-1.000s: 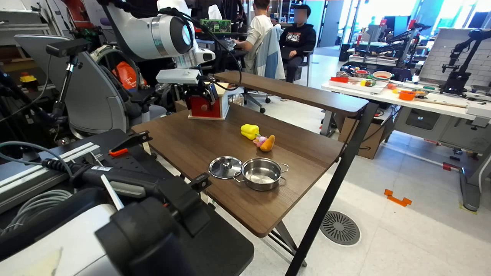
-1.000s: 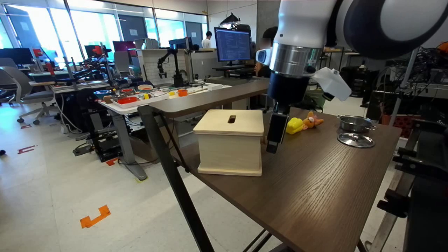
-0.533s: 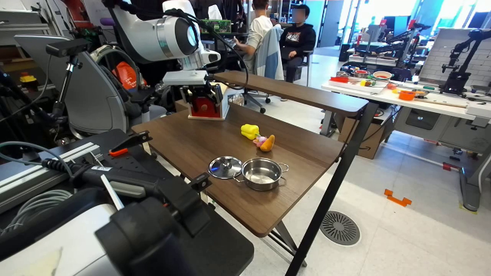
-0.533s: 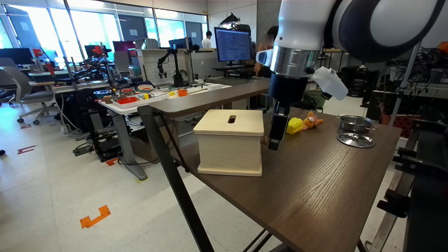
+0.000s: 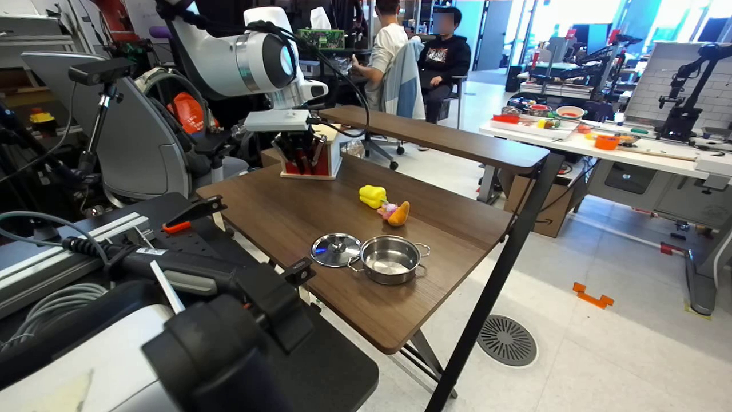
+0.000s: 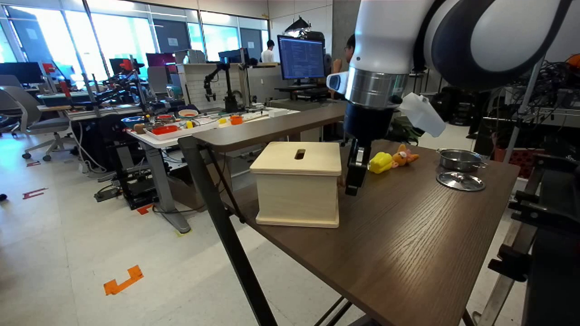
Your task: Open the drawer
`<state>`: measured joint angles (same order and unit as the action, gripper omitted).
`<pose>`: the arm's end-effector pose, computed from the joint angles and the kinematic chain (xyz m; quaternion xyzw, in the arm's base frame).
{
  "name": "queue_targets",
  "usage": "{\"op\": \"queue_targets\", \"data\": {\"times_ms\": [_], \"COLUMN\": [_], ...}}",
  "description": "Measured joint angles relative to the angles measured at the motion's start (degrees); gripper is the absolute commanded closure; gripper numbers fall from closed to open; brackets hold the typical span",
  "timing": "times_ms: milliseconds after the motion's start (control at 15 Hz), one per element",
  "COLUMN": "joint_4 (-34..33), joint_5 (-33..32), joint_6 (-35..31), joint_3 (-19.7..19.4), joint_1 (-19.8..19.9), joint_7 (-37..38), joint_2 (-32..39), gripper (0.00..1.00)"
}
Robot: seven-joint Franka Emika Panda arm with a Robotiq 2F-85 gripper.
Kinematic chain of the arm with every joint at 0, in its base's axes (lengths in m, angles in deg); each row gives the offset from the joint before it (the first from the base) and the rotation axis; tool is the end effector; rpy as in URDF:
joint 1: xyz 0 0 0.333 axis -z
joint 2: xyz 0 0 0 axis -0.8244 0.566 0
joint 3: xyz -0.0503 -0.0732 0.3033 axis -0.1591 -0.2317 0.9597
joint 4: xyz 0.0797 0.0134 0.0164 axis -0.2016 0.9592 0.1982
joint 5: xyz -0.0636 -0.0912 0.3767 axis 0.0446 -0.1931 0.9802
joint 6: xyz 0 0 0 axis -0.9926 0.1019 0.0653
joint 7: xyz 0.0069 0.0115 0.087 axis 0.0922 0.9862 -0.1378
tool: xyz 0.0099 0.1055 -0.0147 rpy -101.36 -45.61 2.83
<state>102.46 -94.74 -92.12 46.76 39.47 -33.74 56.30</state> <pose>0.5706 0.2071 0.1185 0.9552 0.2787 0.0897 0.0432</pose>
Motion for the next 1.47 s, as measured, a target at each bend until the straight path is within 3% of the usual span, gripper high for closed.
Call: {"op": "queue_targets", "data": {"times_ms": [133,200,333,867,1000,1133,1467], "joint_4": [-0.11,-0.15,-0.16,-0.05,0.16,0.26,0.48], "joint_5": [0.03,0.04,0.14,3.28,5.01,6.37,7.76], "joint_6": [0.00,0.00,0.00,-2.92,-3.07,-3.07,-3.07], "joint_3": [0.01,0.01,0.00,1.74,3.07,4.29,5.66], "joint_1": [-0.17,-0.24,-0.29,0.61,1.85,3.05,4.57], "joint_7": [-0.06,-0.07,-0.13,-3.89,-5.75,-7.52,-9.40], "joint_2": [0.18,0.24,0.25,0.23,0.23,0.25,0.25], "gripper": [1.00,0.71,0.63,0.03,0.42,0.49,0.88]}}
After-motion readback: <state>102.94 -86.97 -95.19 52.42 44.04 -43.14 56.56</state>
